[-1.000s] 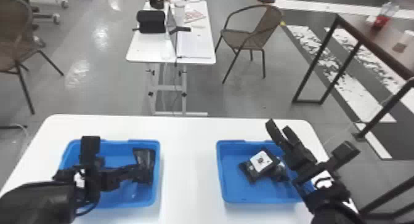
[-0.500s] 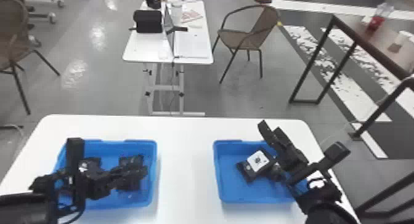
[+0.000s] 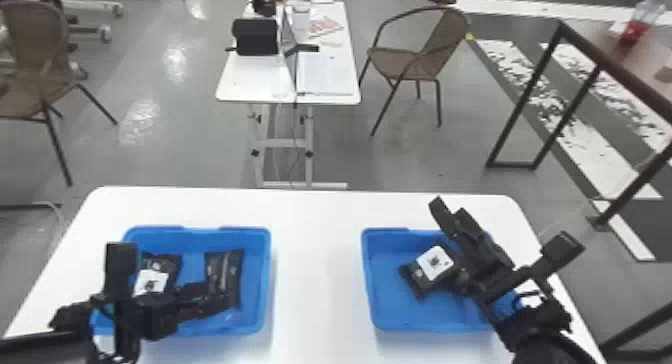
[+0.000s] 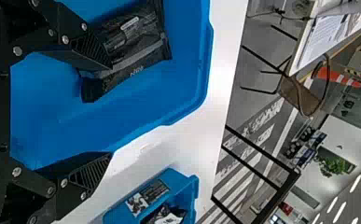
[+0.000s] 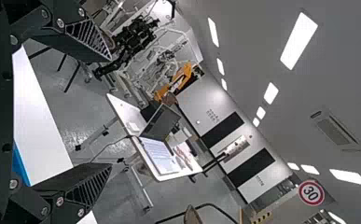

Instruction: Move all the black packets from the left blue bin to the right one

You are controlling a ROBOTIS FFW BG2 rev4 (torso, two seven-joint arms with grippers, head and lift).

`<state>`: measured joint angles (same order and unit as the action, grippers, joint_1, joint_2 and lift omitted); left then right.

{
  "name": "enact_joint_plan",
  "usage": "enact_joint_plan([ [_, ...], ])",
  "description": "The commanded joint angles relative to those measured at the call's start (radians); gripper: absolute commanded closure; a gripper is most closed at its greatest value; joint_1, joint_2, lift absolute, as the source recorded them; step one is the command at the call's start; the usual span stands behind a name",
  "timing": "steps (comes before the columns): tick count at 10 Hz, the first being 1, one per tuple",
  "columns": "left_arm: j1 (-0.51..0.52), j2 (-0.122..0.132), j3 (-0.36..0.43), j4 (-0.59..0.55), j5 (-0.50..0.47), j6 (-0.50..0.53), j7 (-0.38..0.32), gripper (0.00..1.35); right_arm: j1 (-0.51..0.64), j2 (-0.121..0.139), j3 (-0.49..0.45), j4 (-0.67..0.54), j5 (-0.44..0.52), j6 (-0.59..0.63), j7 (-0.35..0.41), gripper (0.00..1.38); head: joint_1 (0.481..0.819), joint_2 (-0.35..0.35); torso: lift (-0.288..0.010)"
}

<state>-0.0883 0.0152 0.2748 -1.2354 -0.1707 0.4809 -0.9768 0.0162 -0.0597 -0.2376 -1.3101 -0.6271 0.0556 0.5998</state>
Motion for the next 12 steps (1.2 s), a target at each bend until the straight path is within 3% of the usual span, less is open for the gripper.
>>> enact_joint_plan([
  [1,0.015,0.002,0.015,-0.036,0.007,0.019,0.038,0.01,0.005,0.0,0.0,0.0,-0.005,0.004,0.0,0.24,0.695,-0.096,0.0],
  [4,0.016,-0.011,0.001,-0.055,0.066,0.033,0.193,0.0,0.001,0.0,0.004,0.005,-0.005,0.012,0.002,0.24,0.695,-0.063,0.0],
  [6,0.019,-0.018,-0.032,-0.055,0.168,0.053,0.375,0.26,0.002,0.0,0.004,0.008,-0.006,0.015,0.006,0.24,0.695,-0.053,0.0],
  [7,0.012,-0.018,-0.049,-0.052,0.203,0.061,0.451,0.29,0.002,0.0,0.004,0.009,-0.006,0.018,0.009,0.24,0.695,-0.048,0.0],
  [8,-0.016,-0.018,-0.069,-0.026,0.212,0.088,0.483,0.23,0.001,0.0,0.004,0.009,-0.006,0.021,0.009,0.24,0.695,-0.044,0.0],
  [11,-0.12,0.019,-0.135,0.131,0.224,0.108,0.498,0.33,-0.002,0.0,0.004,0.014,-0.006,0.026,0.015,0.24,0.695,-0.064,0.0],
  [12,-0.133,0.019,-0.149,0.132,0.224,0.162,0.543,0.33,-0.004,-0.002,0.004,0.015,-0.006,0.026,0.02,0.24,0.695,-0.069,0.0],
])
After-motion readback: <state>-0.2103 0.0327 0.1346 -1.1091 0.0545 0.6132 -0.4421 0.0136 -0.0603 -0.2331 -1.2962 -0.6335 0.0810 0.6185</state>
